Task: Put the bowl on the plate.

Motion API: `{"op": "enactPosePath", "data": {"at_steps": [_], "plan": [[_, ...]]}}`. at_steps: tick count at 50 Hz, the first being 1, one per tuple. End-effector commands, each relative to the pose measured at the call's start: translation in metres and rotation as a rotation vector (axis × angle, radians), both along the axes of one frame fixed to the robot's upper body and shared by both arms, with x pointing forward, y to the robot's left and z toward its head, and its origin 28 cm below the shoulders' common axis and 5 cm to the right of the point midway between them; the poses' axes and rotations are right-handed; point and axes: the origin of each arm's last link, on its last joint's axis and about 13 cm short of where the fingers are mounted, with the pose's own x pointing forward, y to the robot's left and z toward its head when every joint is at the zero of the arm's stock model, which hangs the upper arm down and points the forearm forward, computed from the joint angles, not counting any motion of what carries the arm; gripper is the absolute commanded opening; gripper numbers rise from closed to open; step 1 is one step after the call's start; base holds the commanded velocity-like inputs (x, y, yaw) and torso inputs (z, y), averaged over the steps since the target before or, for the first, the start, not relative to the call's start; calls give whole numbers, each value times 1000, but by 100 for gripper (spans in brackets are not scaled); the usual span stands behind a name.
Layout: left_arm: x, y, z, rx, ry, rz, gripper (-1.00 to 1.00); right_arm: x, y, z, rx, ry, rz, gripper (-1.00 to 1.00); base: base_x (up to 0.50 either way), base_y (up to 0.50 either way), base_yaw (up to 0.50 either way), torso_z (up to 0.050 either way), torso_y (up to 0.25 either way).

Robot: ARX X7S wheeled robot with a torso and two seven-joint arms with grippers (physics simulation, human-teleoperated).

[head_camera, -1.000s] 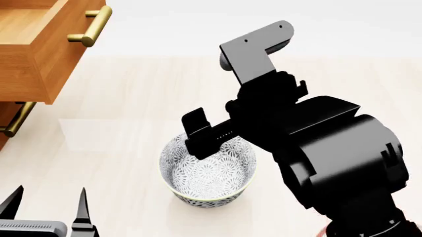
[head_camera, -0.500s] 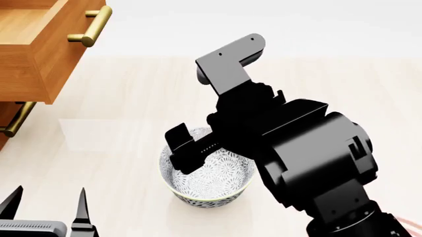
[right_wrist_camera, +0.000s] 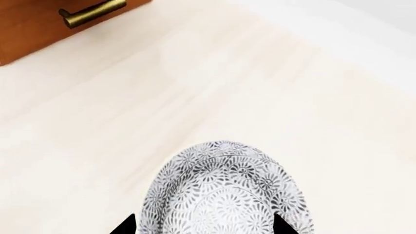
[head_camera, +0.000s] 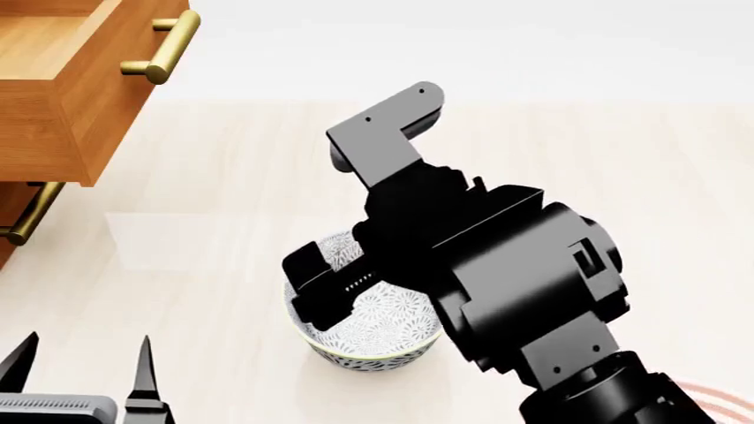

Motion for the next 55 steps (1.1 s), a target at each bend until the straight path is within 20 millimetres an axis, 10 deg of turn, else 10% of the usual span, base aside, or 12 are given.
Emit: {"op": "enactPosePath", "data": {"at_steps": [1,55], "plan": [[0,0,0,0,0,2,100,6,6,-7,-16,21,18,100,0,0,0,0,0],[-2,-1,6,6,-8,-4,100,25,27,-41,-35,104,66,100,0,0,0,0,0]]}}
